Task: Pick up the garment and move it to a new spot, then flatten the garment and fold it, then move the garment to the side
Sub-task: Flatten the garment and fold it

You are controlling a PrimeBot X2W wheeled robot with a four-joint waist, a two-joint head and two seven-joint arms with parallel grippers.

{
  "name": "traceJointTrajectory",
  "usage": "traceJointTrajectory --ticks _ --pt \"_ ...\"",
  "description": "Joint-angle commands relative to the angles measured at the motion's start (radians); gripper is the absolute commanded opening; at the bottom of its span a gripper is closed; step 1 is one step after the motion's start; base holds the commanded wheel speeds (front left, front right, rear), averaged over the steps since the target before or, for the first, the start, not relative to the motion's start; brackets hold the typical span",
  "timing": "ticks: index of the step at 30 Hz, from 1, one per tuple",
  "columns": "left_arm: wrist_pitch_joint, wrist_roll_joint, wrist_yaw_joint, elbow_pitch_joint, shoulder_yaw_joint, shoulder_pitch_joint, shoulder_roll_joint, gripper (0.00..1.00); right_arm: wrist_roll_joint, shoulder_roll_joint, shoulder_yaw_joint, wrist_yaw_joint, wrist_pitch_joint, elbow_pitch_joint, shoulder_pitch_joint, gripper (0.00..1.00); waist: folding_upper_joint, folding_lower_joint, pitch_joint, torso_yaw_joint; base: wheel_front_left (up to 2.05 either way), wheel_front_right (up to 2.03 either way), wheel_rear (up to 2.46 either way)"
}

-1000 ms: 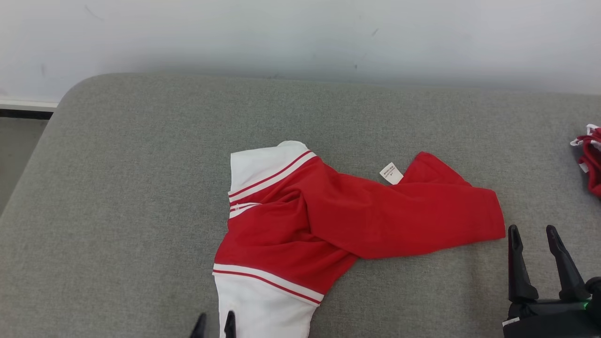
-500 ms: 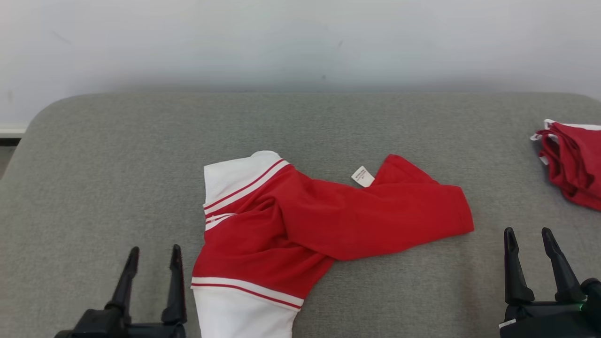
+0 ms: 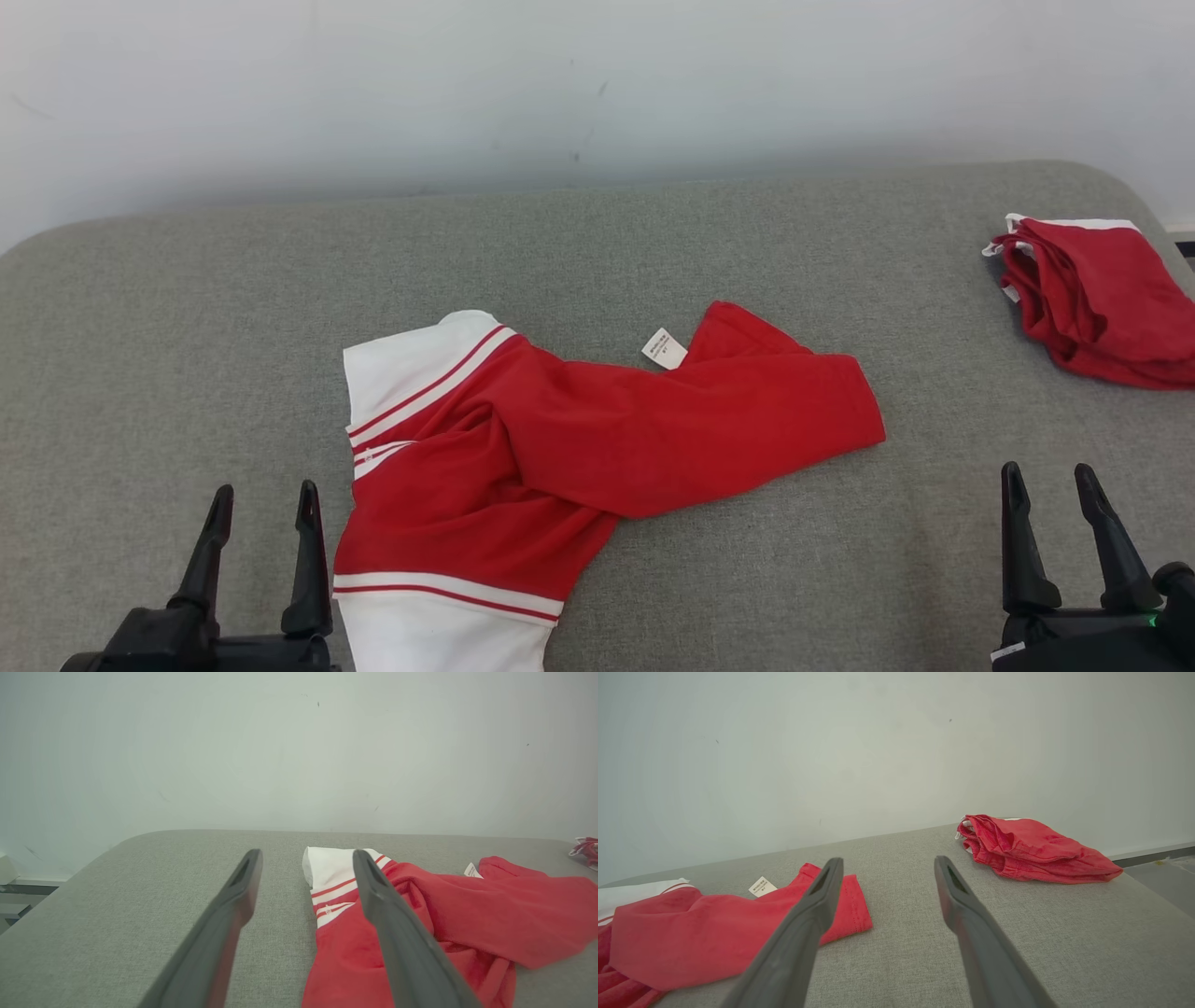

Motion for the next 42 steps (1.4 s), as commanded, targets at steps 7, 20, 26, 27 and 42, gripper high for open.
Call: traceJointTrajectory --ticks 7,20,26,27,42 --pt "0.0 0.003 -0.027 0.019 0.021 -0.012 -0.018 1.0 0.009 -0.01 0.007 -0.003 0.0 0.01 0.0 1.0 0.0 0.0 0.007 -0.001 0.0 0.0 0.0" --pt "0.0 0.03 -0.056 0.045 0.008 -0.065 -0.062 1.0 0.075 -0.192 0.183 -0.003 0.062 0.242 -0.282 1.0 0.0 0.0 0.068 0.081 0.0 0.0 0.0" --pt "0.0 0.029 -0.065 0.06 -0.006 -0.091 -0.076 1.0 0.124 -0.225 0.269 -0.003 0.065 0.415 -0.395 1.0 0.0 0.0 0.107 0.144 0.0 0.0 0.0" --pt "0.0 0.028 -0.065 0.062 -0.007 -0.094 -0.078 1.0 0.133 -0.23 0.283 -0.003 0.065 0.443 -0.408 1.0 0.0 0.0 0.112 0.153 0.0 0.0 0.0" --pt "0.0 0.019 -0.06 0.1 -0.021 -0.112 -0.087 1.0 0.308 -0.243 0.451 -0.003 0.046 0.694 -0.509 0.0 0.0 0.0 0.117 0.196 0.0 0.0 0.0"
